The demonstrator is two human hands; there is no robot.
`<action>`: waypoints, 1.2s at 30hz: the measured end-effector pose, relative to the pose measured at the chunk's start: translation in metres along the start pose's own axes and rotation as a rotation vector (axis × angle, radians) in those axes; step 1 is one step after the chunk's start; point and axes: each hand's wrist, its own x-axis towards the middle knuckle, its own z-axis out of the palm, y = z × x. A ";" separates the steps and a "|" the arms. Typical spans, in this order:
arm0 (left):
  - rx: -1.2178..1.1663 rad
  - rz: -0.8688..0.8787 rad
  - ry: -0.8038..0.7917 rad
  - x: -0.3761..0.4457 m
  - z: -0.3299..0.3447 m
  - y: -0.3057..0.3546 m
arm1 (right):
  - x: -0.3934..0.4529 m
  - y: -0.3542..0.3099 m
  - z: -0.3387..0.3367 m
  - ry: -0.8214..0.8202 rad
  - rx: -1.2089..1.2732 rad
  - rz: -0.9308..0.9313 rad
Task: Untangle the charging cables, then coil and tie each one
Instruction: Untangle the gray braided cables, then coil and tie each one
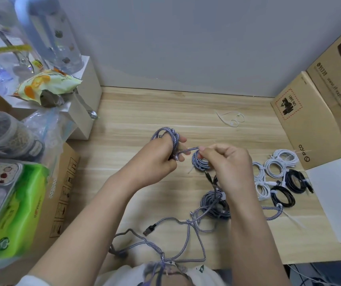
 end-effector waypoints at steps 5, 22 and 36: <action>-0.076 0.117 0.159 -0.005 0.002 0.000 | 0.009 0.001 -0.007 0.065 -0.065 -0.042; -0.651 0.122 0.147 -0.016 -0.010 0.012 | 0.021 0.027 0.002 -0.234 -0.353 -0.298; -0.803 0.138 0.176 -0.015 -0.014 0.015 | 0.003 0.021 0.016 -0.078 0.211 -0.356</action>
